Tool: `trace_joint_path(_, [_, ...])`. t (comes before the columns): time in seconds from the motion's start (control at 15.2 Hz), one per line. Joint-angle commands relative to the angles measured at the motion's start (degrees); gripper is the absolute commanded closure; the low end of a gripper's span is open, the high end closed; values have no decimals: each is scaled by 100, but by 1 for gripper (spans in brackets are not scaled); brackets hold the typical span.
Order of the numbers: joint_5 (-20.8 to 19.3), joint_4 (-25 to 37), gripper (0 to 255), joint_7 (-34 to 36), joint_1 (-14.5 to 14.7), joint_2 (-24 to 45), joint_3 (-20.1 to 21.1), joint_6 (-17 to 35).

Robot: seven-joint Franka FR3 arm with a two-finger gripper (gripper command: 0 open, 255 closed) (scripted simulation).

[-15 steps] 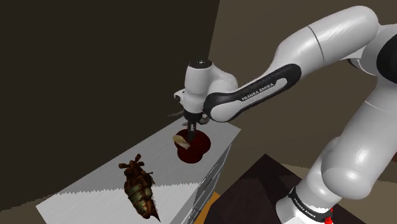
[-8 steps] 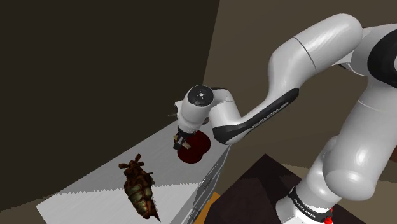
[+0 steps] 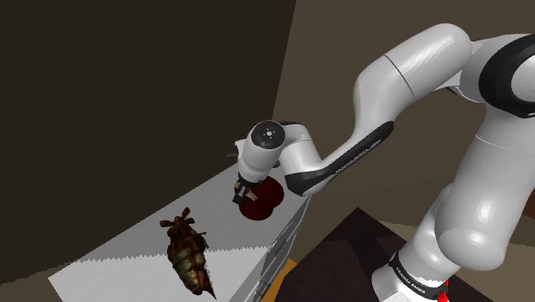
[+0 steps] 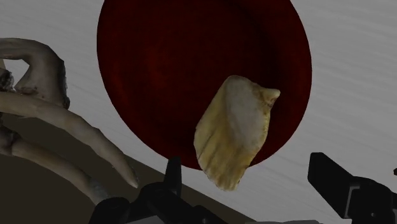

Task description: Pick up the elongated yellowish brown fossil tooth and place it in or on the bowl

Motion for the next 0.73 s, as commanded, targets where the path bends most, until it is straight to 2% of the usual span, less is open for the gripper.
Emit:
trace_joint_path(0.0, [-3, 2, 0, 3, 1, 3, -1, 0])
trace_joint_path(0.07, [-3, 2, 0, 3, 1, 3, -1, 0])
trace_joint_path(0.13, [-3, 2, 255, 3, 1, 3, -1, 0])
trace_joint_path(0.66, [-4, 2, 255, 3, 1, 4, -1, 0])
